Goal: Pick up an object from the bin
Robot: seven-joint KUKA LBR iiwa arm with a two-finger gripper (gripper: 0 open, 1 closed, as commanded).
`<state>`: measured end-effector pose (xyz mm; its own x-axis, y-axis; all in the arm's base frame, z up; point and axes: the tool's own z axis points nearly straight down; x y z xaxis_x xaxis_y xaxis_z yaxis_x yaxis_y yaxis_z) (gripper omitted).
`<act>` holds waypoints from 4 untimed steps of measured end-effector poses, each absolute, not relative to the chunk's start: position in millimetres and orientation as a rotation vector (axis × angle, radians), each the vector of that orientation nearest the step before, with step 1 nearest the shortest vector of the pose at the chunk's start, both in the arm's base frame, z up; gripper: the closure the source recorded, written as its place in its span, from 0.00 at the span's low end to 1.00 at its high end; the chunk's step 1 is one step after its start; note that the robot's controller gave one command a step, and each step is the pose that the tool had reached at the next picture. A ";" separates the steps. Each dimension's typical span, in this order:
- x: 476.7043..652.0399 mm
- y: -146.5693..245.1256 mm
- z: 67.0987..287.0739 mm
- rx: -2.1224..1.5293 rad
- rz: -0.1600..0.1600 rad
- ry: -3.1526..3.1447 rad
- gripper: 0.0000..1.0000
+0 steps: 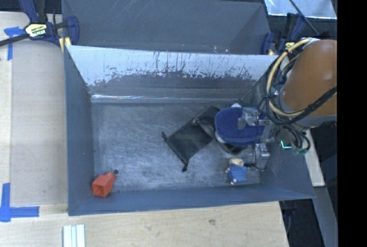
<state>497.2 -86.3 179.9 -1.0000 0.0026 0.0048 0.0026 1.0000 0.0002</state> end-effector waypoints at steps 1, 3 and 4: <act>487.2 -113.6 266.3 0.208 0.007 -3.145 0.00; 565.7 -82.6 92.9 0.102 0.003 -3.172 0.00; 567.4 -83.5 93.5 0.099 0.002 -3.177 1.00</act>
Offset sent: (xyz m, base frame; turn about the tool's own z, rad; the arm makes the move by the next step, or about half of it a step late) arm -0.0117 -0.0250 0.0824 -0.1379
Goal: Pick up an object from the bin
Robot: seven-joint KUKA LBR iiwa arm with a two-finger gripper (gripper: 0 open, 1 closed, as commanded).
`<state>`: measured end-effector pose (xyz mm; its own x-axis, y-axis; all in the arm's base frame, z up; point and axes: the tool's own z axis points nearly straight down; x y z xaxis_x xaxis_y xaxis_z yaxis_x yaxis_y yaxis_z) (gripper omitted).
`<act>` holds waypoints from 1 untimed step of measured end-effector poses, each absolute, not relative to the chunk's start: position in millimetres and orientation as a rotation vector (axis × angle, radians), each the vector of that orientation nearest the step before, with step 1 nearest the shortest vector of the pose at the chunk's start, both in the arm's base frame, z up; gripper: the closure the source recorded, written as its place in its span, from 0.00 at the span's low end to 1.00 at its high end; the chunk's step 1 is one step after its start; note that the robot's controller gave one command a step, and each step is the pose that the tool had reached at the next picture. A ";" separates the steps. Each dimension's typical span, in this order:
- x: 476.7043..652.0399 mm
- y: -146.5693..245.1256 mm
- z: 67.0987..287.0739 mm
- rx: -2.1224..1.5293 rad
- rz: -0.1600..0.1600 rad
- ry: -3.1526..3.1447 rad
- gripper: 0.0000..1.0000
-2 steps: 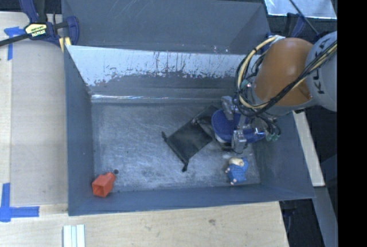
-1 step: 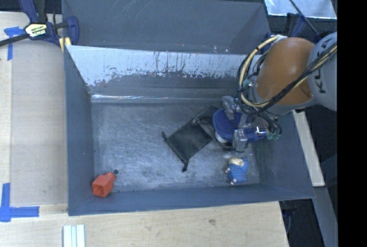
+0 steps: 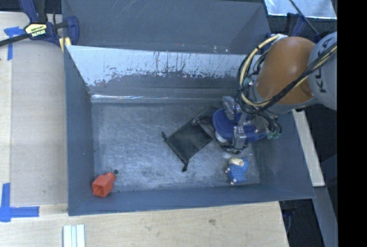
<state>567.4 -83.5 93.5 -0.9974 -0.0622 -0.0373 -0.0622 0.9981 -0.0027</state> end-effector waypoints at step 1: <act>569.0 -85.4 211.2 -0.117 -0.004 3.126 1.00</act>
Offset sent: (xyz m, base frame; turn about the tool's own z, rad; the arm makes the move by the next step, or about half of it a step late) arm -0.0012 -0.0012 0.1120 -0.0145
